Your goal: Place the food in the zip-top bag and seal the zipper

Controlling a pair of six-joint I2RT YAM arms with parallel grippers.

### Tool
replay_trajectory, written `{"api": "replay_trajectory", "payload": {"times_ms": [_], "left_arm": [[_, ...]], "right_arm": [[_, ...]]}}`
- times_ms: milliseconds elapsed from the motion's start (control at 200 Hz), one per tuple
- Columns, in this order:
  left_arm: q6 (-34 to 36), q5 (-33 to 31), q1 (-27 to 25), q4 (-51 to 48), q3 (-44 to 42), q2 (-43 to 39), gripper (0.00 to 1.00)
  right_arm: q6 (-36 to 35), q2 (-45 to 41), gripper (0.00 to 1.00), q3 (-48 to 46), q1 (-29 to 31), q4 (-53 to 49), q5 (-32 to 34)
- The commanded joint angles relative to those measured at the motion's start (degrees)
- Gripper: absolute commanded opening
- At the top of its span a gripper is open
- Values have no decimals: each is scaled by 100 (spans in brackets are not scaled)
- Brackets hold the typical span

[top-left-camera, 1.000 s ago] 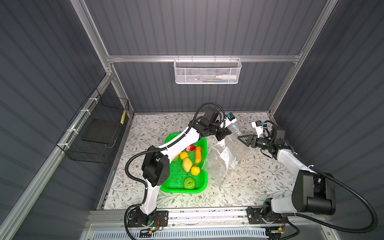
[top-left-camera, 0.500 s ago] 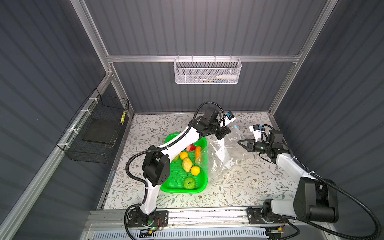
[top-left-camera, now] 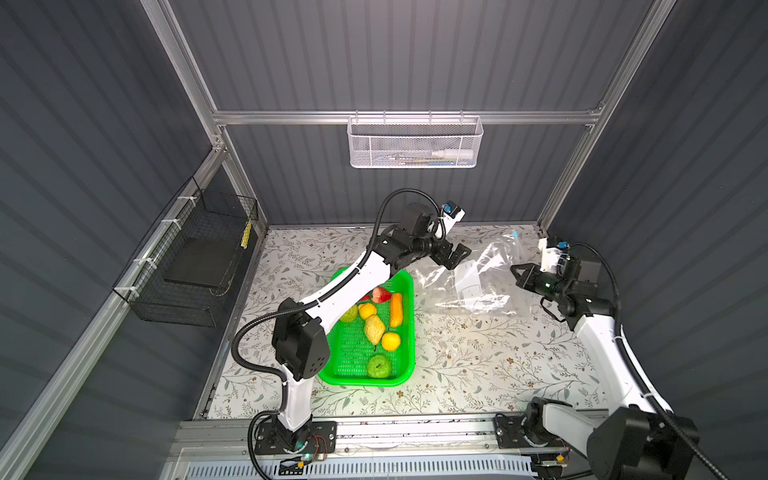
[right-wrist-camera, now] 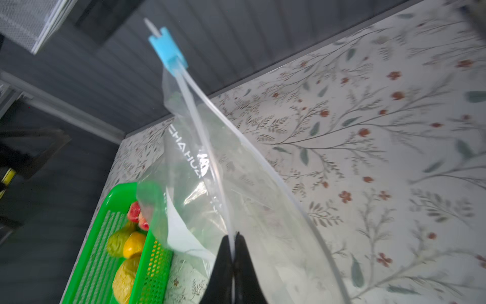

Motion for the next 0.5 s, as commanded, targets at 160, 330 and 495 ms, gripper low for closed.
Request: {"api": "replay_trajectory", "payload": {"times_ms": [160,330,495], "left_arm": [[-1104,395,-221,864,-737,-383,90],[-1456,589,-398,1149,-952,-215,81],[-1602,605,-483,1290,-1081,-117,81]], "right_arm": [[1063,-421,0,242,193,-161,116],[1325,-237,0,285,1178,166,351],[1710,92,0,279,1876,581,697]]}}
